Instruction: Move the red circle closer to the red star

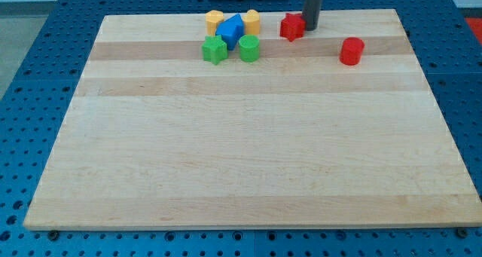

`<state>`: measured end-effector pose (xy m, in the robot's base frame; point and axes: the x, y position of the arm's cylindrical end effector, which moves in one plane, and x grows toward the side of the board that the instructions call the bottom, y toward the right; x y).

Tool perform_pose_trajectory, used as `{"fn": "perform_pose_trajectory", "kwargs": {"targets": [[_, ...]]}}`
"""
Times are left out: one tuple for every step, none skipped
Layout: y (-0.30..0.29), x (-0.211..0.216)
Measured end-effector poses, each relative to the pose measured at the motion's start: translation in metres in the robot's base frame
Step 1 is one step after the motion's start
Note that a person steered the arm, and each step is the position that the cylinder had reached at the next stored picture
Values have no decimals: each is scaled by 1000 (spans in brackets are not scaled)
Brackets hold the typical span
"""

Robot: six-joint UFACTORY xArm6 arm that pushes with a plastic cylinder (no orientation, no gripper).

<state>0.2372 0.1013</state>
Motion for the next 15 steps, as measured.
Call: {"fn": "perform_pose_trajectory", "kwargs": {"targets": [[-23, 0], [-39, 0], [-57, 5], [-68, 11], [-65, 11], [-24, 11], [36, 11], [101, 16], [140, 47], [147, 87], [119, 97], [79, 97], [50, 92], [47, 80], [55, 65]]}}
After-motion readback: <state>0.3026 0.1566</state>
